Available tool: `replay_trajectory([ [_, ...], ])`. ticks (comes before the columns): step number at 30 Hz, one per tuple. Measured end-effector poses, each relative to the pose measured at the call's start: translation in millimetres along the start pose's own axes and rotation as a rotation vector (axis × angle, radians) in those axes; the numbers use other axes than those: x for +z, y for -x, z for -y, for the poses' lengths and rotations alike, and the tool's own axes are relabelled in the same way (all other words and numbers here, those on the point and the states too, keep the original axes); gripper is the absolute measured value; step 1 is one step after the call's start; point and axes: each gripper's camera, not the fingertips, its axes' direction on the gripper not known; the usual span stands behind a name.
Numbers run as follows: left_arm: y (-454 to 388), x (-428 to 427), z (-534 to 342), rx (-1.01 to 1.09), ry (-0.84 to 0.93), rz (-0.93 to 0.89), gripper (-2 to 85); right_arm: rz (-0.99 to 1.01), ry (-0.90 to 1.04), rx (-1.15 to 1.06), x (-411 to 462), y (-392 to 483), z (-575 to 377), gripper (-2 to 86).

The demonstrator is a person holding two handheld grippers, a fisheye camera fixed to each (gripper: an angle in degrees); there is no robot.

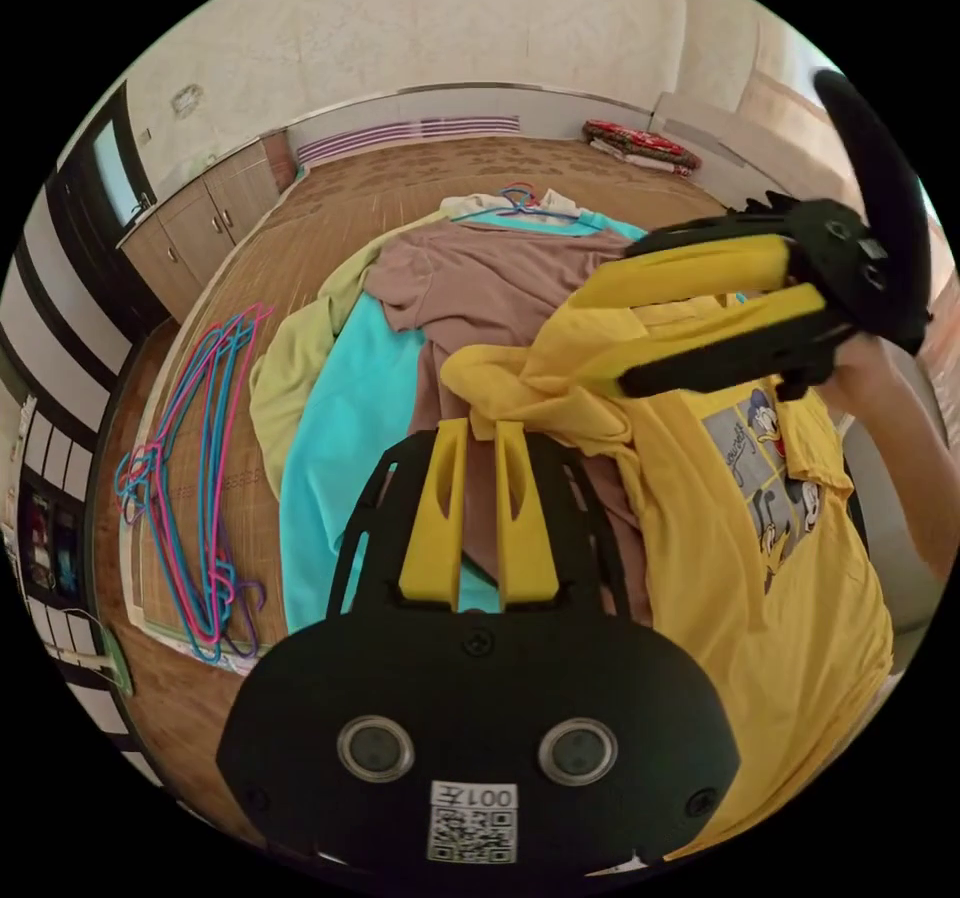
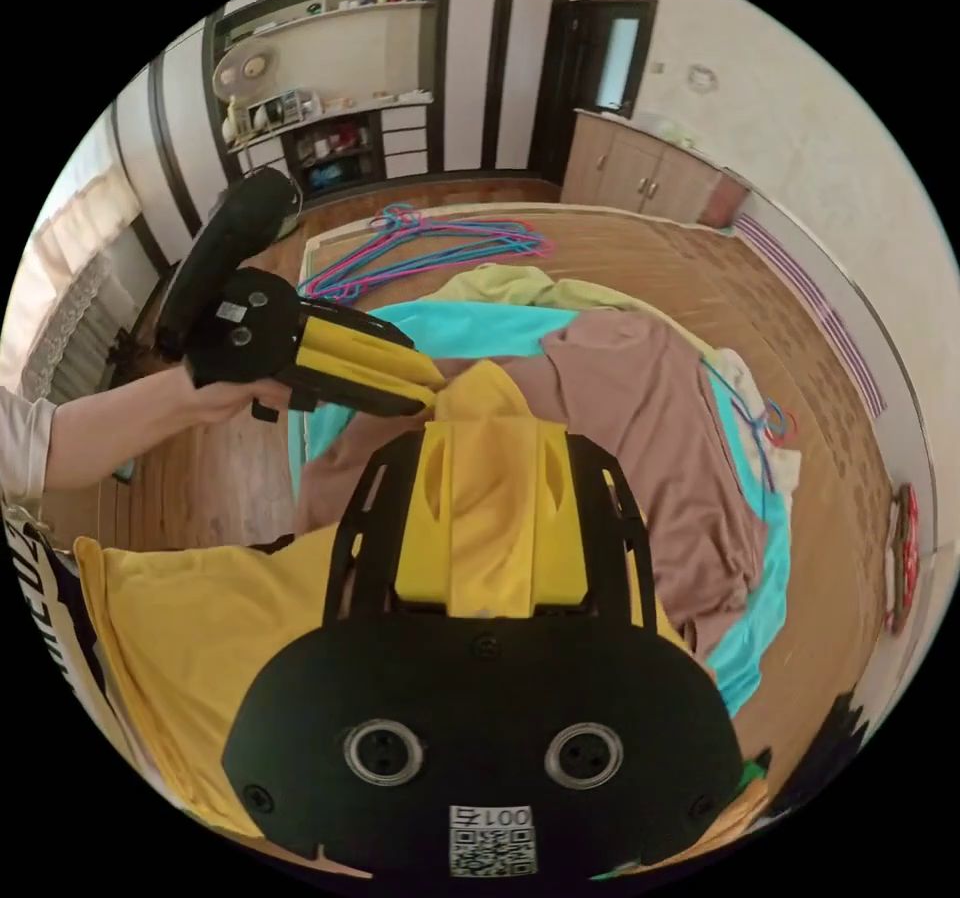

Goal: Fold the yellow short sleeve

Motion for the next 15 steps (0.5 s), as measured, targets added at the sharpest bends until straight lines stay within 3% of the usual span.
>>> replay_trajectory([
  [6, 38, -20, -17, -0.068, -0.086, -0.088, -0.9, 0.12, 0.168, -0.192, 47, -6, 63, 8.5],
  [9, 60, -31, -27, -0.097, -0.13, -0.148, -1.0, 0.195, 0.166, -0.258, 45, 1, 71, 8.5],
  [12, 77, -38, -39, -0.106, -0.117, -0.097, -1.0, 0.252, 0.151, -0.265, 32, 2, 75, 9.5],
  [15, 91, -43, -54, -0.128, -0.114, -0.086, -1.0, 0.187, 0.151, -0.259, 24, 5, 81, 8.4],
])
